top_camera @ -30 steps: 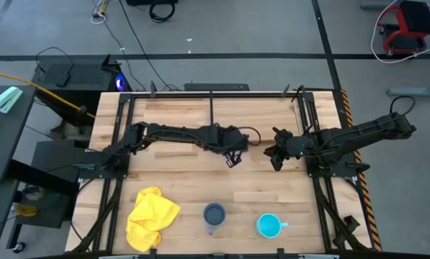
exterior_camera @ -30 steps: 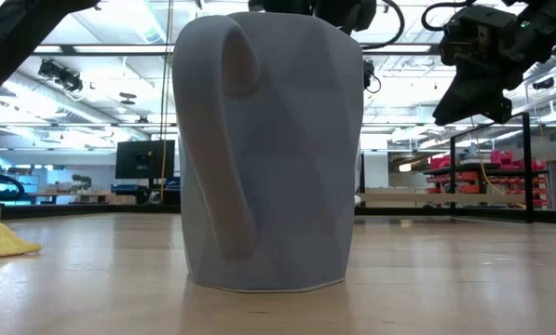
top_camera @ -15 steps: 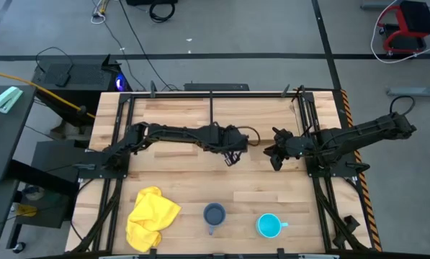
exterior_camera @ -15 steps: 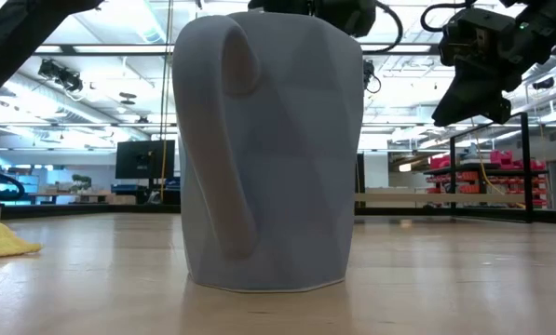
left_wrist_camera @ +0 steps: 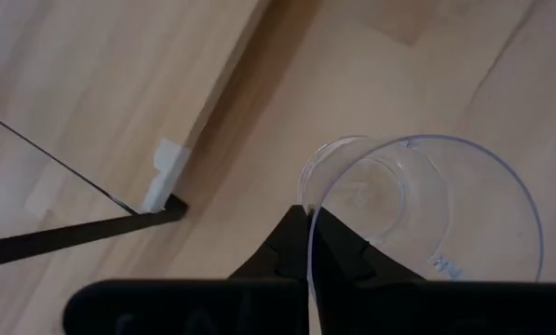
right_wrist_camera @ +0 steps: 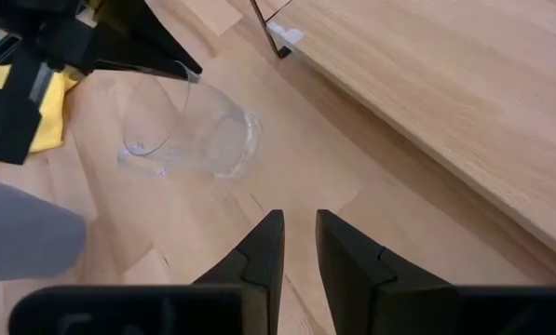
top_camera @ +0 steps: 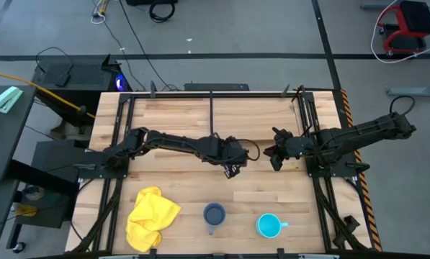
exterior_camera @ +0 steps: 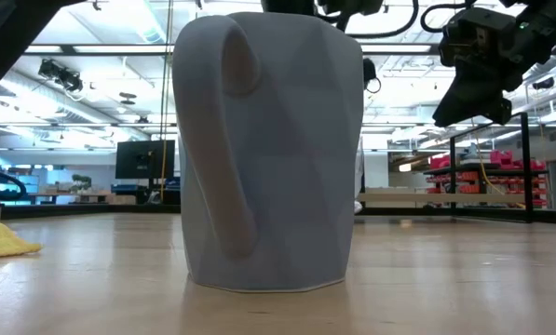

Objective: Stack small to large cups/mugs on shelf
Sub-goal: Put the transparent mug on the shelf, then put the light blue mug on the shelf

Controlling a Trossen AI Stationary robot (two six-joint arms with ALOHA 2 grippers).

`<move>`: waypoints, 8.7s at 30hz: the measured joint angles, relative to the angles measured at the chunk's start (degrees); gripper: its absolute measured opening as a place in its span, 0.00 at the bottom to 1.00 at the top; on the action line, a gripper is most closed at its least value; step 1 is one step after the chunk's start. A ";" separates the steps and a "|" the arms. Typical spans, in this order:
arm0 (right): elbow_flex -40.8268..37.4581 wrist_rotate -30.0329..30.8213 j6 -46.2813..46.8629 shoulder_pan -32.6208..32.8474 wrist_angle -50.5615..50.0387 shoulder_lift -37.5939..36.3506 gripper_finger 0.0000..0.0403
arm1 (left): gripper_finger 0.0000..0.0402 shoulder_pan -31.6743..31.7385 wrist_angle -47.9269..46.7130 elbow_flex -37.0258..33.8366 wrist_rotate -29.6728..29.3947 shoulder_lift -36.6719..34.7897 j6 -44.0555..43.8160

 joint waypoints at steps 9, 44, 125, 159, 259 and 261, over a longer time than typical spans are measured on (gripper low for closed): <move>-0.02 0.00 2.90 3.74 0.09 0.02 0.18 | 0.02 -0.02 -0.01 0.00 3.68 -0.02 -2.47; -0.04 0.70 6.85 8.22 1.52 2.89 0.18 | 0.16 0.22 -1.68 0.12 9.61 2.20 3.40; 56.04 -19.04 -26.66 -12.88 -15.49 61.70 0.18 | 0.14 1.56 15.86 -75.34 -11.89 -55.21 -15.71; 55.98 -19.04 -25.18 -11.96 -14.18 65.83 0.14 | 0.12 1.55 22.33 -77.02 -11.76 -55.17 -14.48; 55.98 -4.33 -1.10 -31.21 -24.83 56.39 0.19 | 0.06 4.07 30.10 -76.98 -11.78 -55.15 -6.55; 55.98 -4.54 -1.17 -31.20 -24.95 55.26 0.19 | 0.07 4.08 30.10 -76.98 -11.78 -55.15 -6.56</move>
